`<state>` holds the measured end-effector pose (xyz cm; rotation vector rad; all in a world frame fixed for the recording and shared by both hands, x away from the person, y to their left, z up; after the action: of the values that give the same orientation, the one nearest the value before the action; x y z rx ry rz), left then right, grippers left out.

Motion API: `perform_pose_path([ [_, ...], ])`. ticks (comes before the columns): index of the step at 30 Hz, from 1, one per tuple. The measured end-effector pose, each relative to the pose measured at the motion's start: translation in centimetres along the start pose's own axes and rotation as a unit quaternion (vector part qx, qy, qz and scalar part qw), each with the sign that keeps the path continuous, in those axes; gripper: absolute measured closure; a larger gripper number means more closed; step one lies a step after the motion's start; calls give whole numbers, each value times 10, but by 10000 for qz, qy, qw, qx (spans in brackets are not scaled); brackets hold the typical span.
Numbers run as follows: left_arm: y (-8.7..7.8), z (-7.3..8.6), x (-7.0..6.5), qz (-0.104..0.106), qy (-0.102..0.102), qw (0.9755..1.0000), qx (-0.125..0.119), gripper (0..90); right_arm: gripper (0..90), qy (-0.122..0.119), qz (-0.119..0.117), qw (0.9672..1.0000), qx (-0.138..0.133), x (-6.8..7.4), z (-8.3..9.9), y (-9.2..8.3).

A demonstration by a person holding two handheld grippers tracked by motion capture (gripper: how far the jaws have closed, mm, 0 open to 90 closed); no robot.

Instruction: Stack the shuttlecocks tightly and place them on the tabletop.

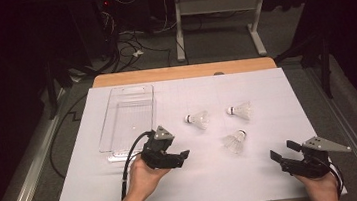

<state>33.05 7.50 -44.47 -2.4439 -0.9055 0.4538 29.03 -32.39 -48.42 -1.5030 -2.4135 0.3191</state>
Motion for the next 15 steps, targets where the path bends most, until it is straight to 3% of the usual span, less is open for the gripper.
perform_pose_path([
  [15,-13,19,0,-59,-22,10000,-1,307,231,0,2,10000,-1,0,0,0],
])
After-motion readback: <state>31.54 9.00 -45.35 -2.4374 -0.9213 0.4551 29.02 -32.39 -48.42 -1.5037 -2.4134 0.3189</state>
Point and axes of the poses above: each handheld gripper's, and its own axes: y roughly forward along the jaws, z roughly out of its underside, x roughly to its left, the point moved 3 cm from there along y, roughly forward along the jaws, and after that the axes turned 13 degrees about -x, right-handed, at the moved point
